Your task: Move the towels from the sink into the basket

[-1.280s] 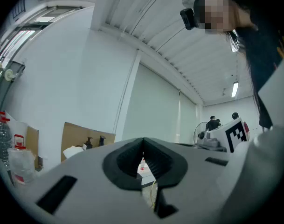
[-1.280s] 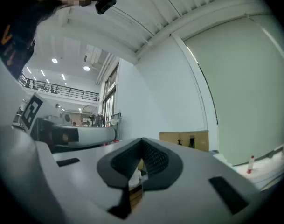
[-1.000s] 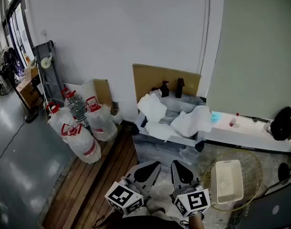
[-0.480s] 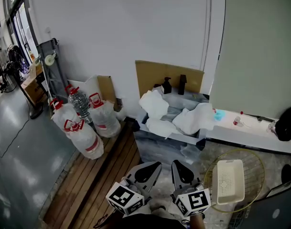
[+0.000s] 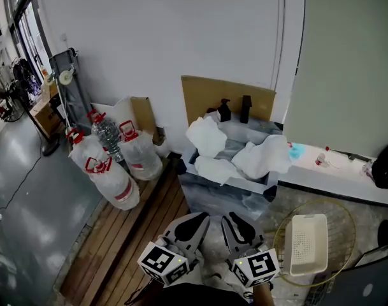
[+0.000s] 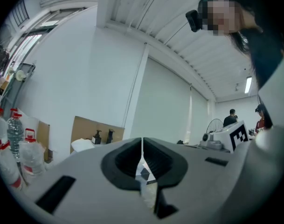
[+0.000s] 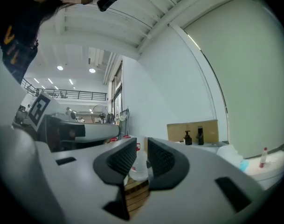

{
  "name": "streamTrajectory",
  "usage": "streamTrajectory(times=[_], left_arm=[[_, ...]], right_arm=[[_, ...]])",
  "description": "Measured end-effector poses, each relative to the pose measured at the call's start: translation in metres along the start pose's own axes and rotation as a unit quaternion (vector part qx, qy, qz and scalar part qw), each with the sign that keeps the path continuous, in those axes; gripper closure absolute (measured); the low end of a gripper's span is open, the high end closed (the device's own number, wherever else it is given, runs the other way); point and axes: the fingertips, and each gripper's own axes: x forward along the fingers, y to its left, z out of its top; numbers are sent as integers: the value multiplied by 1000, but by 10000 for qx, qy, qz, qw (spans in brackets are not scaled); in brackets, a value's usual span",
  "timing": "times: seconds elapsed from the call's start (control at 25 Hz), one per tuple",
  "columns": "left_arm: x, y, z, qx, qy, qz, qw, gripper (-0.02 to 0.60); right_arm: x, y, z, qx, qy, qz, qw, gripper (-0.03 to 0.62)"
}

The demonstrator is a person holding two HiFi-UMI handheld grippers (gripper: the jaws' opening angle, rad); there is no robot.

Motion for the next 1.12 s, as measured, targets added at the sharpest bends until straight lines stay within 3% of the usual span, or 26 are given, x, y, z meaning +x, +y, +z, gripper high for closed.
streamTrajectory(times=[0.44, 0.8, 1.12], left_arm=[[52, 90, 4, 13, 102, -133, 9999, 574], [94, 192, 16, 142, 314, -472, 9983, 574], [117, 251, 16, 81, 372, -729, 9966, 574]], right_arm=[[98, -36, -20, -7, 244, -113, 9996, 519], [209, -61, -55, -74, 866, -342, 9956, 464], [263, -71, -83, -269, 1345, -529, 9891, 445]])
